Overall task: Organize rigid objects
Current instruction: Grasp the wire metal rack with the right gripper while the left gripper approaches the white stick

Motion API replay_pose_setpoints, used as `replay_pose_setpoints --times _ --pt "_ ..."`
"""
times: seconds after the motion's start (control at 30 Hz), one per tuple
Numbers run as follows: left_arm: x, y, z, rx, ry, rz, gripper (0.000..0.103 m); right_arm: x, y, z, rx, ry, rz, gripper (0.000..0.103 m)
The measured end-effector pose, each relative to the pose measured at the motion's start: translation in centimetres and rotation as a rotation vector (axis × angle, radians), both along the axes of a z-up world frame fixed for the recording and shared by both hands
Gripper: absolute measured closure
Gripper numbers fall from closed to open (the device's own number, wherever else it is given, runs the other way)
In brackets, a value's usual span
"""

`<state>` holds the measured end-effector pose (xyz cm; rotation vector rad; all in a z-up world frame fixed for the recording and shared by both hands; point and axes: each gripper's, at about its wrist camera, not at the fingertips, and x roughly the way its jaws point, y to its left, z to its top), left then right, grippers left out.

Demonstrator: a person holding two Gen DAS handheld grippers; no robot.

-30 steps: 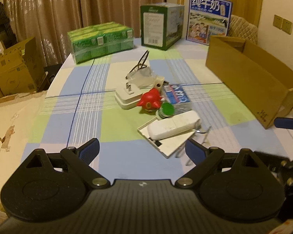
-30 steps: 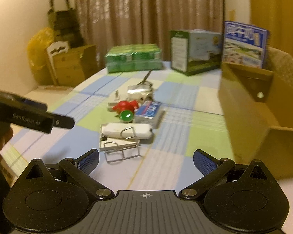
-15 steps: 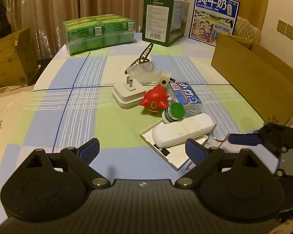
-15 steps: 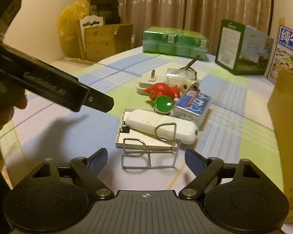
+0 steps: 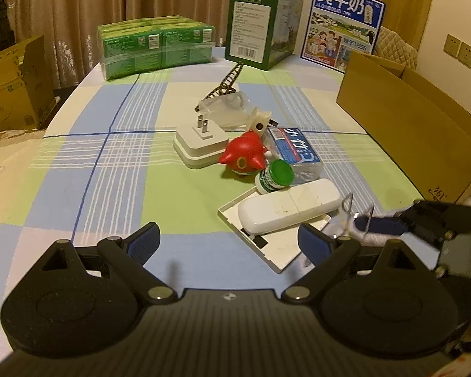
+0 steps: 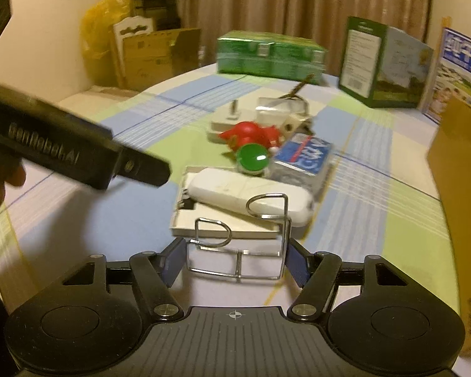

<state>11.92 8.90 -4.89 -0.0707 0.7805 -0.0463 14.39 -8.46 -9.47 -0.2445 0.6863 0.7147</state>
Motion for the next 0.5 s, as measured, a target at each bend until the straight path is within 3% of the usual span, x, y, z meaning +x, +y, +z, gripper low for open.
replay_pose_setpoints --times 0.17,0.3,0.5 --pt "0.2 -0.9 -0.4 0.005 -0.002 -0.025 0.010 0.3 -2.3 0.9 -0.023 -0.012 -0.116 0.039" --pt "0.8 -2.0 -0.6 0.021 -0.005 -0.065 0.010 1.3 -4.6 0.8 -0.026 0.033 -0.215 0.039" --pt "1.8 -3.6 -1.4 0.037 0.009 -0.116 0.010 1.9 -6.9 0.3 -0.032 0.045 -0.296 0.039"
